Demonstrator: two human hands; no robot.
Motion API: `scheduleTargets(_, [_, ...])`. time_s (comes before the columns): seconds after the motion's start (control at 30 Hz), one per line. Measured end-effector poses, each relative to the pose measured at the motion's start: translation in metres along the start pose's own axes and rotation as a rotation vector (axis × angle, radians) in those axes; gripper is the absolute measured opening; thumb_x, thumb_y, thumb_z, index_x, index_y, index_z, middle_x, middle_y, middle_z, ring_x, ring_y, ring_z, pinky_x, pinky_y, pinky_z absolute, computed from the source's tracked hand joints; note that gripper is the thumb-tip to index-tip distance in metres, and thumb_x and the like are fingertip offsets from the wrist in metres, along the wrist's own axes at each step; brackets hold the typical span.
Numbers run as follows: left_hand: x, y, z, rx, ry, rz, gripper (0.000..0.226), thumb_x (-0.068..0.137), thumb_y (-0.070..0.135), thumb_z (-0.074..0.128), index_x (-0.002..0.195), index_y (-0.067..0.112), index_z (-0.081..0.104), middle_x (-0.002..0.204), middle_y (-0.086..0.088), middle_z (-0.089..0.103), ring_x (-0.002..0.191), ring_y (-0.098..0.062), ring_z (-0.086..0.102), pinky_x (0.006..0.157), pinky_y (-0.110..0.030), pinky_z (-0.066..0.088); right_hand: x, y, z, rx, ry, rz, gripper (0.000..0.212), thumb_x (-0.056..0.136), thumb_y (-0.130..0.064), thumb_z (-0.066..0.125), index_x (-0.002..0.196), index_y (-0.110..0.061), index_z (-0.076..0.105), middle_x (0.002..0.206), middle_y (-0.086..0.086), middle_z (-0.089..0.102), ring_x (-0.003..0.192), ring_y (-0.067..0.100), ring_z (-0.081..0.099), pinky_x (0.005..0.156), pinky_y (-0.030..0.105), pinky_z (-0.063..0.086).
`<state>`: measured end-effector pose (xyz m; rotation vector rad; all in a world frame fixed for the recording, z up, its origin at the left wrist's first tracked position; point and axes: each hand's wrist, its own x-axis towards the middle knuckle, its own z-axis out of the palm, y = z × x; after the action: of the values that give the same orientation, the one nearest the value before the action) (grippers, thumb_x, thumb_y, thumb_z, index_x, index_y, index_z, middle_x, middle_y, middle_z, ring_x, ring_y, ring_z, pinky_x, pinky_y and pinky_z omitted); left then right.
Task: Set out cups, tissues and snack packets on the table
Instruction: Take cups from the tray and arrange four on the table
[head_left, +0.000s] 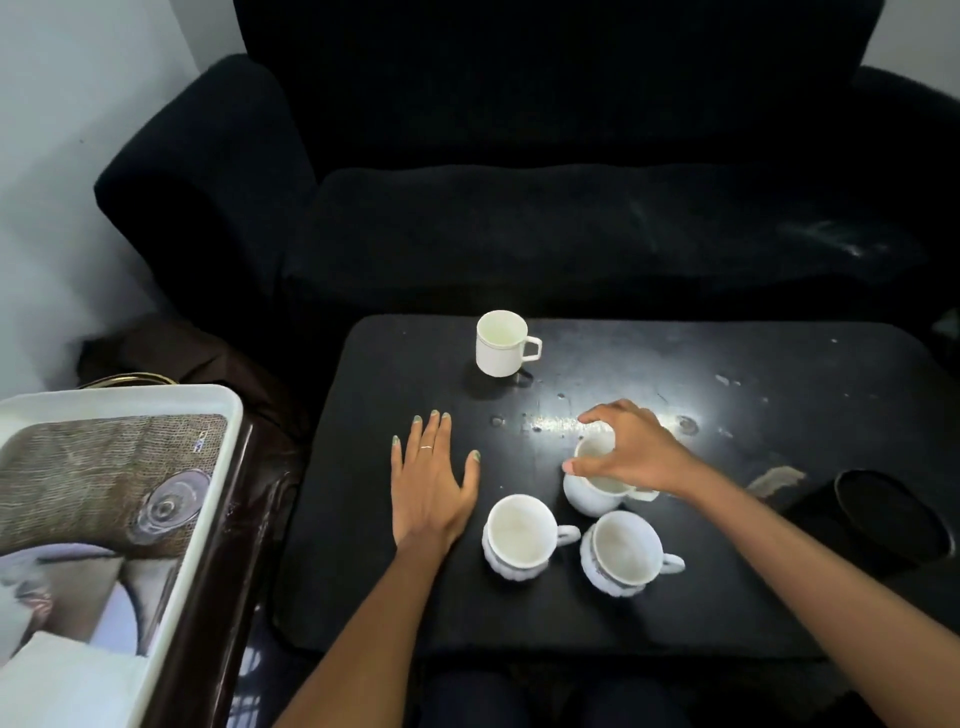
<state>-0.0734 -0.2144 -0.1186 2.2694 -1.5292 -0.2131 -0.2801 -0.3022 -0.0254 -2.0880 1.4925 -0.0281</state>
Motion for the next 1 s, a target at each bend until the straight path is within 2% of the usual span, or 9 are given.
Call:
scheduleTargets(0.2, [-0.002, 0.003, -0.003, -0.028, 0.028, -0.018, 0.058, 0.097, 0.041, 0.037, 0.148, 0.013, 0.031, 0.155, -0.002, 0.032, 0.147, -0.018, 0.018, 0.122, -0.038, 0.007, -0.021, 0.004, 0.002, -0.129, 0.039, -0.001, 0.079, 0.064, -0.050, 0.077, 0.133, -0.029, 0.045, 0.130, 0.000, 0.041, 0.124, 0.024, 0.034, 0.103, 0.039, 0.032])
scheduleTargets(0.33, [-0.002, 0.003, -0.003, -0.031, 0.049, -0.016, 0.056, 0.097, 0.039, 0.039, 0.146, 0.013, 0.034, 0.152, -0.003, 0.037, 0.145, -0.020, 0.023, 0.121, -0.039, 0.011, -0.019, 0.004, 0.005, -0.053, 0.063, 0.001, 0.078, 0.065, -0.040, 0.080, 0.133, -0.022, 0.046, 0.124, 0.005, 0.044, 0.121, 0.026, 0.039, 0.099, 0.038, 0.038])
scheduleTargets(0.5, [-0.001, 0.003, -0.002, -0.019, 0.051, -0.015, 0.056, 0.097, 0.040, 0.039, 0.146, 0.013, 0.034, 0.153, -0.002, 0.036, 0.146, -0.019, 0.023, 0.121, -0.038, 0.011, -0.002, 0.005, 0.003, -0.013, 0.132, 0.001, 0.077, 0.066, -0.034, 0.081, 0.133, -0.015, 0.048, 0.126, 0.009, 0.047, 0.123, 0.029, 0.041, 0.099, 0.036, 0.038])
scheduleTargets(0.67, [0.001, 0.002, 0.000, -0.012, 0.043, -0.020, 0.058, 0.097, 0.042, 0.037, 0.148, 0.014, 0.032, 0.154, -0.002, 0.034, 0.146, -0.018, 0.020, 0.121, -0.039, 0.010, 0.031, 0.006, -0.004, 0.002, 0.185, 0.015, 0.062, 0.064, -0.033, 0.082, 0.117, -0.012, 0.057, 0.119, 0.012, 0.055, 0.116, 0.030, 0.047, 0.080, 0.029, 0.034])
scheduleTargets(0.8, [0.001, 0.002, 0.003, -0.006, 0.041, -0.026, 0.059, 0.097, 0.043, 0.036, 0.148, 0.015, 0.031, 0.155, 0.000, 0.032, 0.147, -0.017, 0.019, 0.122, -0.038, 0.009, 0.060, 0.001, -0.011, 0.015, 0.206, 0.017, 0.074, 0.067, -0.030, 0.082, 0.131, -0.012, 0.051, 0.130, 0.016, 0.051, 0.121, 0.032, 0.046, 0.094, 0.033, 0.038])
scheduleTargets(1.0, [0.002, 0.000, 0.005, -0.006, 0.039, -0.031, 0.059, 0.096, 0.044, 0.036, 0.148, 0.016, 0.030, 0.155, -0.001, 0.032, 0.147, -0.017, 0.018, 0.122, -0.038, 0.008, 0.096, -0.009, -0.018, 0.029, 0.214, 0.023, 0.080, 0.069, -0.028, 0.082, 0.138, -0.011, 0.045, 0.138, 0.015, 0.046, 0.129, 0.031, 0.042, 0.101, 0.038, 0.037])
